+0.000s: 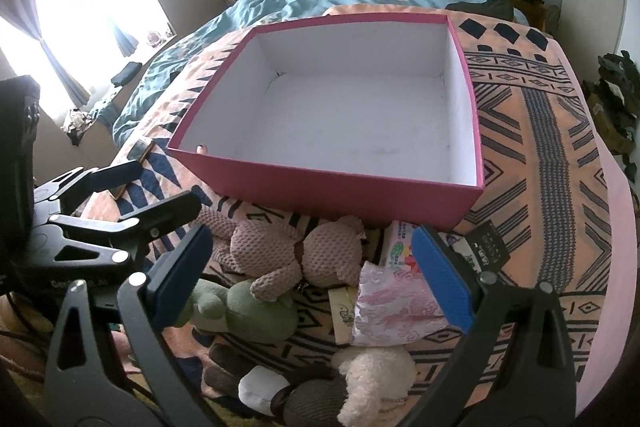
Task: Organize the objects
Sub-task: 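Reach the right gripper toward the pink knitted bear in front of the box, then grasp the pink knitted bear with the right gripper and lift it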
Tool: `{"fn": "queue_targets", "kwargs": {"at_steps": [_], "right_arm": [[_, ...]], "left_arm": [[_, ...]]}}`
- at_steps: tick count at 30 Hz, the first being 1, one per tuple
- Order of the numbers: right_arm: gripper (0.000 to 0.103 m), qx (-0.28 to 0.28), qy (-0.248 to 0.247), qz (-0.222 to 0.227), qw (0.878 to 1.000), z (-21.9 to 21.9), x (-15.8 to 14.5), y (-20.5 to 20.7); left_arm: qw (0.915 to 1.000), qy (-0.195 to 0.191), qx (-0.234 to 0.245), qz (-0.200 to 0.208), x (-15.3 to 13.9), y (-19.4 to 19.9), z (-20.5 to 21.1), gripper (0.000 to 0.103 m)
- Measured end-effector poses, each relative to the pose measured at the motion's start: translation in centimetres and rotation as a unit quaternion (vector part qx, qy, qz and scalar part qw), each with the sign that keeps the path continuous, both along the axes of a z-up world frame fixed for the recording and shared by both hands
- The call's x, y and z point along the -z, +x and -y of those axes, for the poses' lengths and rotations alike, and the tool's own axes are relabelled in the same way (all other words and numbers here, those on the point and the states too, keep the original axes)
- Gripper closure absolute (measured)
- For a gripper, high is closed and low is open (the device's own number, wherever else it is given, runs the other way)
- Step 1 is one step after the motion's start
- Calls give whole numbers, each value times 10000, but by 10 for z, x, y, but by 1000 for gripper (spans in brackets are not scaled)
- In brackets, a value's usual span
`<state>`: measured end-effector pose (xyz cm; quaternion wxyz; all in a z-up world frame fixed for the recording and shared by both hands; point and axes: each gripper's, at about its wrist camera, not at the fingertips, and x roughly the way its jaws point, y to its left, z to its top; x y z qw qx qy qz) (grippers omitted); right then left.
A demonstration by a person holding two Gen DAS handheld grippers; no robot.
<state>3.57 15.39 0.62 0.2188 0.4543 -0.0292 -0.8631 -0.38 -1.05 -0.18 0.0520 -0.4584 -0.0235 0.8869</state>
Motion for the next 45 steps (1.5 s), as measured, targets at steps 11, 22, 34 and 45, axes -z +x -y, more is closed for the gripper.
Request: {"fn": "queue_targets", "kwargs": {"at_steps": [11,22,34,45], "right_arm": [[4,-23,31,110,9999,4,4,-2],[7,-82,161,465,9988,10,19,-11],[28,-271,351,1178,9920,19,61,-38],[32,-454,543,1975,9777,29,87,-64]], "left_arm": [[10000,51,12,85,4,-2,6,1],[9994,180,54,303,15,-9,22,1],[9958,370,249,794,53,-6,39,4],[9907,641,807,893,56,-6,22,5]]}}
